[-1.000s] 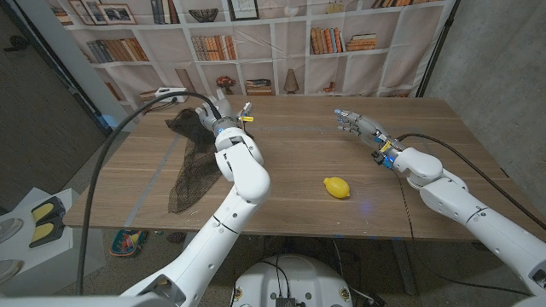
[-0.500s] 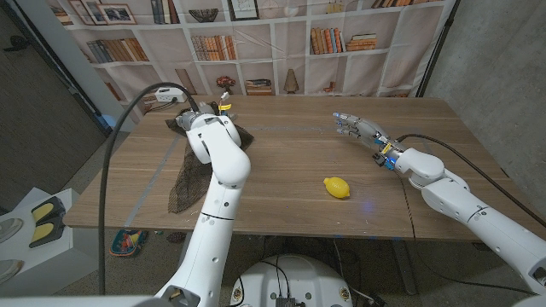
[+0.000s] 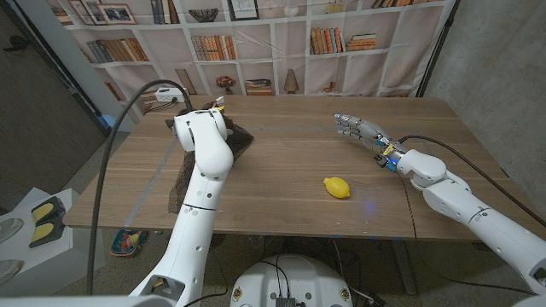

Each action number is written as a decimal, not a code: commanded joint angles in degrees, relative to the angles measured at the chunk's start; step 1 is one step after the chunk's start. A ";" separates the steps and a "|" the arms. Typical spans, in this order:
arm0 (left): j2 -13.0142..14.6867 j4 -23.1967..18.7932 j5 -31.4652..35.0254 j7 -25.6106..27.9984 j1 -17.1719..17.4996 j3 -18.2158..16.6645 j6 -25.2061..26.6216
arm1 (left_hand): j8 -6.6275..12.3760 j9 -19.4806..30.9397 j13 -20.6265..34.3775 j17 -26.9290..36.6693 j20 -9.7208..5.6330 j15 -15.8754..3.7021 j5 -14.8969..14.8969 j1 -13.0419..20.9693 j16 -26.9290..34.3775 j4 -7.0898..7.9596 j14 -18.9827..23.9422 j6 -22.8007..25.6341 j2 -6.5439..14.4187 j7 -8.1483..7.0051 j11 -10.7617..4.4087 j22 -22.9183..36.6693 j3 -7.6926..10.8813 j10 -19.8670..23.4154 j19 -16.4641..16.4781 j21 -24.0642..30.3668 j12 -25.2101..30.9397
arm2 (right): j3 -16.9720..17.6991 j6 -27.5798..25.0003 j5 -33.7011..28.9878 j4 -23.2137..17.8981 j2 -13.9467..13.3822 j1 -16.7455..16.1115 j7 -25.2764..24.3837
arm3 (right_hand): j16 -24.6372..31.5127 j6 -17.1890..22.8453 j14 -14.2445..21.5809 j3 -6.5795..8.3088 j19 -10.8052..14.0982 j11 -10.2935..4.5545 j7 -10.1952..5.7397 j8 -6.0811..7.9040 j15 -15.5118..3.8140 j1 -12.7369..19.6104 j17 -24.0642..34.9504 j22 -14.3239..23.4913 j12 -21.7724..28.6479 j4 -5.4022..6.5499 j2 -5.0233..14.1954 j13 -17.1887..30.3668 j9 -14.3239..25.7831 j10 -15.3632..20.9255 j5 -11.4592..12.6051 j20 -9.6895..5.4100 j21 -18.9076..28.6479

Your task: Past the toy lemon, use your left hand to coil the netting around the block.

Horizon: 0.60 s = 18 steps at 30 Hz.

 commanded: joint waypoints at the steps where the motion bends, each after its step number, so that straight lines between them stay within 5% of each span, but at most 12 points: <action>1: -12.73 -0.39 11.50 -7.08 -0.73 -9.18 -19.17 | 0.64 0.29 0.10 0.14 0.18 0.14 0.62 0.39 0.01 -0.13 0.39 1.14 -0.63 0.25 -0.02 0.23 -0.34 0.79 0.27 -0.26 0.41 | 0.13 1.06 0.18 0.89 0.35 -0.35 0.34 | 0.41 0.18 0.38 -0.06 0.16 0.04 -0.24 -0.12 0.03 -0.35 0.30 0.12 -0.06 0.01 0.09 0.27 0.33 0.32 0.01 -0.19 0.06; 6: -15.88 1.55 15.06 -7.08 -1.48 -11.78 -22.46 | 0.91 0.32 0.11 0.12 0.17 -0.65 0.89 0.81 0.40 -0.42 1.66 1.97 -0.87 0.54 0.01 0.25 -0.52 1.95 0.82 -0.32 0.90 | 0.38 1.28 0.44 0.68 0.26 -0.81 0.16 | 0.40 0.15 0.37 -0.09 0.16 -0.03 -0.31 -0.12 0.08 -0.41 0.31 0.12 -0.07 0.05 0.14 0.27 0.32 0.33 0.02 -0.21 0.05; 18: -14.32 6.89 14.17 -7.08 -1.71 -12.40 -20.70 | 1.30 0.32 0.12 0.08 0.10 -1.60 1.30 1.50 0.91 -0.80 3.55 3.42 -0.84 0.56 -0.42 0.34 -0.64 3.46 2.55 -0.06 1.48 | 1.12 1.53 0.30 -0.31 -0.72 -2.07 -0.66 | 0.39 0.12 0.44 -0.13 0.16 -0.01 -0.33 -0.12 0.06 -0.40 0.27 0.12 -0.07 -0.01 0.12 0.27 0.32 0.35 0.03 -0.20 0.03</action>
